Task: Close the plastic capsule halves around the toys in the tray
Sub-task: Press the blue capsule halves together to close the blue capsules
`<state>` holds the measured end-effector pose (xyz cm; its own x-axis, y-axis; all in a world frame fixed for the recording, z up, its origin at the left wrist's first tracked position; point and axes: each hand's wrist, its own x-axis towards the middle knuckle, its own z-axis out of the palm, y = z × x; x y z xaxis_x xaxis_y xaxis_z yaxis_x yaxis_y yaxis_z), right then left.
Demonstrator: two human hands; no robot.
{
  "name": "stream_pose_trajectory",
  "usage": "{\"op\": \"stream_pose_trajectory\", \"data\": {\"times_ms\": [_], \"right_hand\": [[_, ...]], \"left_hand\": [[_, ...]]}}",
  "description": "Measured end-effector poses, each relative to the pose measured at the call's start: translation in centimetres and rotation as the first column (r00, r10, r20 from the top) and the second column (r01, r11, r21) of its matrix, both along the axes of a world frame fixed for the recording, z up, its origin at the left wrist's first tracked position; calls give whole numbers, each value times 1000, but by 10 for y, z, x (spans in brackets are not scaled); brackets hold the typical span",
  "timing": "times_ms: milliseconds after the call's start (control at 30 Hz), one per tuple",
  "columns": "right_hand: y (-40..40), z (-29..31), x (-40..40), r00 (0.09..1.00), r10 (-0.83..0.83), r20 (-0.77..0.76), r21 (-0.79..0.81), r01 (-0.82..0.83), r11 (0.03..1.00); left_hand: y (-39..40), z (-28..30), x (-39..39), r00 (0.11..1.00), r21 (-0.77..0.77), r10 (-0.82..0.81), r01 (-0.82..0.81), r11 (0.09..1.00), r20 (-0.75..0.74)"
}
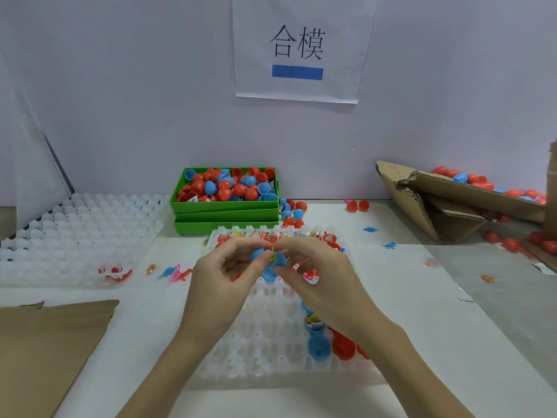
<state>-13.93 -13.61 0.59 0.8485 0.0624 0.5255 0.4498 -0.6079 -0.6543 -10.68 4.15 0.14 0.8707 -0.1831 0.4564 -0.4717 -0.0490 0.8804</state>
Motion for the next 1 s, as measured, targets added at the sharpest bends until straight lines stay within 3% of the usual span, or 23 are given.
{"op": "stream_pose_trajectory", "data": {"times_ms": [500, 733, 1000], "right_hand": [[6, 3, -2, 999, 42, 1, 131, -42, 990], [8, 5, -3, 996, 83, 9, 202, -83, 976], [9, 5, -4, 997, 78, 14, 229, -80, 970]], "left_hand": [[2, -1, -1, 994, 93, 37, -47, 995, 107], [4, 1, 0, 997, -22, 54, -53, 998, 46], [6, 4, 0, 995, 33, 39, -42, 999, 92]]}}
